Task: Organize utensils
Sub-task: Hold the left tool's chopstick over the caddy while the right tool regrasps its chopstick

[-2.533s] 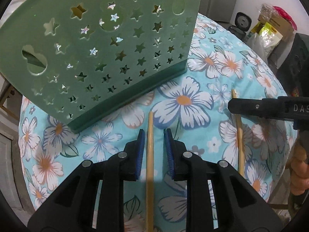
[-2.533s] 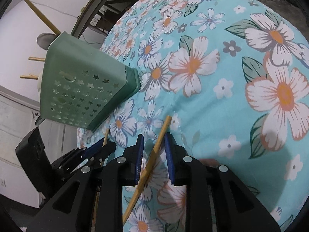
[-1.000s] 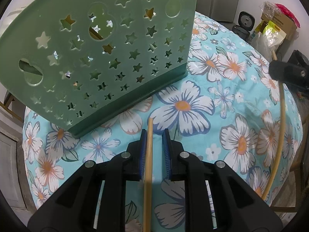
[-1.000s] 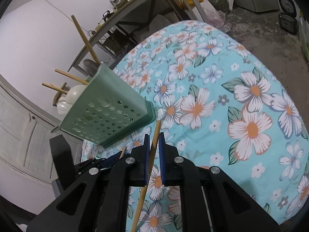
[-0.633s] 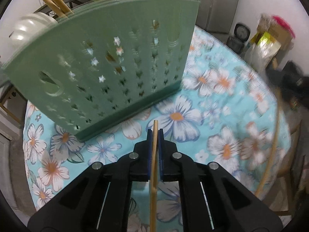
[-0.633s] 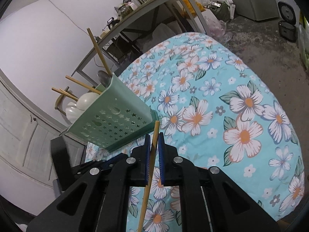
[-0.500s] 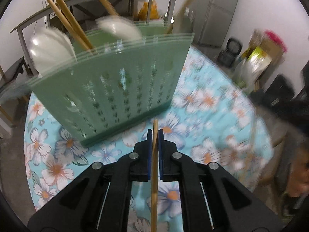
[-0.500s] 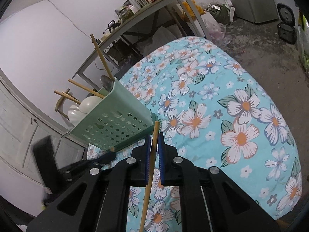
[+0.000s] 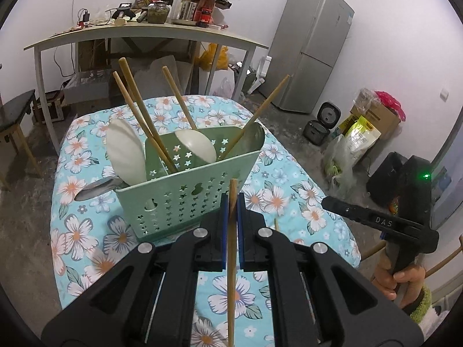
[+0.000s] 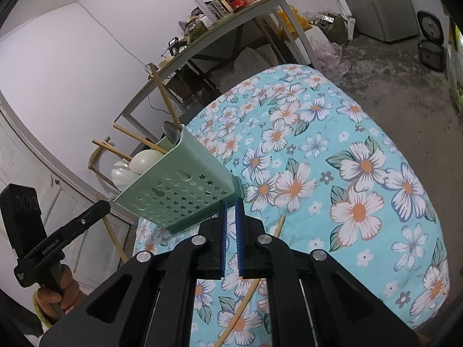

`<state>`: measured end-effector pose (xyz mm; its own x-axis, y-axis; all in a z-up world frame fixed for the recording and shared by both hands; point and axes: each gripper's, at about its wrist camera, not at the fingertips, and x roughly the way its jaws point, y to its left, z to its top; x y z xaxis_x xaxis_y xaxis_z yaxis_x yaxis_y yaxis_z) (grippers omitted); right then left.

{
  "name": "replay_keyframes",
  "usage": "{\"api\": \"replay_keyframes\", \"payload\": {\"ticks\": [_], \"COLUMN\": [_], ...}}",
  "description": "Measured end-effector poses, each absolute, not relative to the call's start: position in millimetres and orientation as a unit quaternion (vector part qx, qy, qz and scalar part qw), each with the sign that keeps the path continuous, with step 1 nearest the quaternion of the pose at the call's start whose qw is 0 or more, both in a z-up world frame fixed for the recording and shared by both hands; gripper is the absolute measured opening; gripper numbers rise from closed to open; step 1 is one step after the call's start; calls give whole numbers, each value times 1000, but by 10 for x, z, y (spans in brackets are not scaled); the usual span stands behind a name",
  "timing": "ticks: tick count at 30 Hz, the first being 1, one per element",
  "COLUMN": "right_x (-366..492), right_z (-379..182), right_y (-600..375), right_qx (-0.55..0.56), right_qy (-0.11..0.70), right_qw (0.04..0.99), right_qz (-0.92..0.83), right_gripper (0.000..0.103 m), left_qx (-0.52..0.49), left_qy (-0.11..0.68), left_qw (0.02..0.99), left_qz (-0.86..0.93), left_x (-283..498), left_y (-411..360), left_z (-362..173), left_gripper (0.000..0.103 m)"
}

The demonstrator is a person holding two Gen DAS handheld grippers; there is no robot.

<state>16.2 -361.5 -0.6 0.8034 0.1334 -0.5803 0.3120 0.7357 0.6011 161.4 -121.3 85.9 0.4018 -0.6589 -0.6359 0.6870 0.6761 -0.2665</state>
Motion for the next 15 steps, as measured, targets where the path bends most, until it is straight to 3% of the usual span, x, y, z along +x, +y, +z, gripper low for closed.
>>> {"api": "replay_keyframes", "payload": {"ticks": [4,6,10,15], "right_x": [251,373,628,835], "right_z": [-189,-368,-772,-876], "right_y": [-3661,-3664,-3659,-3593], "right_qx": [374,372,350,304], "right_qy": [346,386,446,454], "right_qw": [859,843,820,831], "right_qz": [-44,-44,-79,-102], "right_gripper": [12,38,38,36], "left_qx": [21,19,21,24], "left_qy": [379,383,382,380], "left_qw": [836,836,838,839], "left_qz": [-395,-394,-390,-388], "left_x": [1619,1631,1633,1634], "left_y": [-1251,-1252,-1237,-1213], "left_z": [771,740,726,732], "left_gripper": [5,5,5,5]}}
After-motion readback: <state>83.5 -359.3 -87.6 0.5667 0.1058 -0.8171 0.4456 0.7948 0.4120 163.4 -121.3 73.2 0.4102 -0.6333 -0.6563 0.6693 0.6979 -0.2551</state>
